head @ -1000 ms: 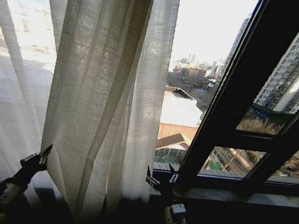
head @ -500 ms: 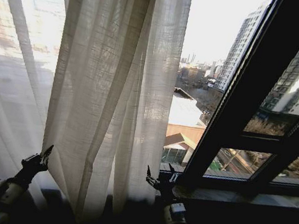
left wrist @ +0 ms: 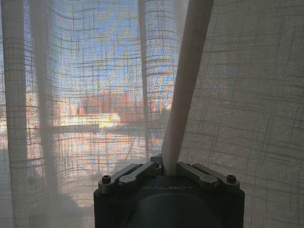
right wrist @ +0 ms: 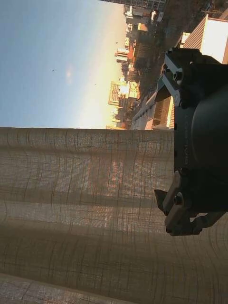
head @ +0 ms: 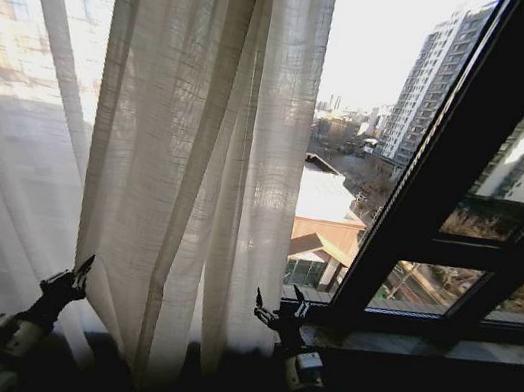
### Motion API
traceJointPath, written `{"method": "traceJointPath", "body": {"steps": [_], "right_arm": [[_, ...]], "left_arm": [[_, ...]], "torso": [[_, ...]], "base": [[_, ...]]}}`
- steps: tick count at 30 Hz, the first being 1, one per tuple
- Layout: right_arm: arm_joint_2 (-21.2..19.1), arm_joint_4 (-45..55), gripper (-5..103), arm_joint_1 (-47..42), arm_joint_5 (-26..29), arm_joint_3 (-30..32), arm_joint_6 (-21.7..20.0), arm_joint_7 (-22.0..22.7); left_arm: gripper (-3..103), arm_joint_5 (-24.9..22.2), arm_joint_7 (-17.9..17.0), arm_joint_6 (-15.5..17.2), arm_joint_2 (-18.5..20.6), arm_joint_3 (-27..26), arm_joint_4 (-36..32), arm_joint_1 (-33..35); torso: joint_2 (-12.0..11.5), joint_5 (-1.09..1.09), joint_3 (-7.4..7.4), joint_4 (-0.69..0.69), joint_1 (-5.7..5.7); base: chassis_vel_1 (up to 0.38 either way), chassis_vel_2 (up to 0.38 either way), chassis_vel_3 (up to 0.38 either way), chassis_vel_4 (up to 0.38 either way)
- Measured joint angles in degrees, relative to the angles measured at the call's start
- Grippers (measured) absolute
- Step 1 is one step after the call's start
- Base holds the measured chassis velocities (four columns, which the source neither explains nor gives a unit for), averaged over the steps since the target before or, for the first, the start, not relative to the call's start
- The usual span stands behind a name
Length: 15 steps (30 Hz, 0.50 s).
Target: Open the curtains by pulling them apart, changing their state from closed to fully open.
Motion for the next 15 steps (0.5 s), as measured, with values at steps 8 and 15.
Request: {"method": "traceJointPath", "body": {"steps": [8,15], "right_arm": [[0.0,-0.8,100,0.6,0.0,-0.5,0.0,0.0],[0.7,-1.8,100,1.8,-0.2,-2.1,0.0,0.0]], "left_arm": [[0,-0.6,-6.3,0.9,-2.7,1.2,-0.9,-1.9],[0,1.1,-32.4,8.6,-8.2,1.9,-3.6,-6.2]], "torso": [[0.0,0.01,0.00,0.00,0.00],[0.0,0.01,0.00,-0.01,0.00]], "base": [[0.000,0.000,0.000,0.000],[0.000,0.000,0.000,0.000]]}}
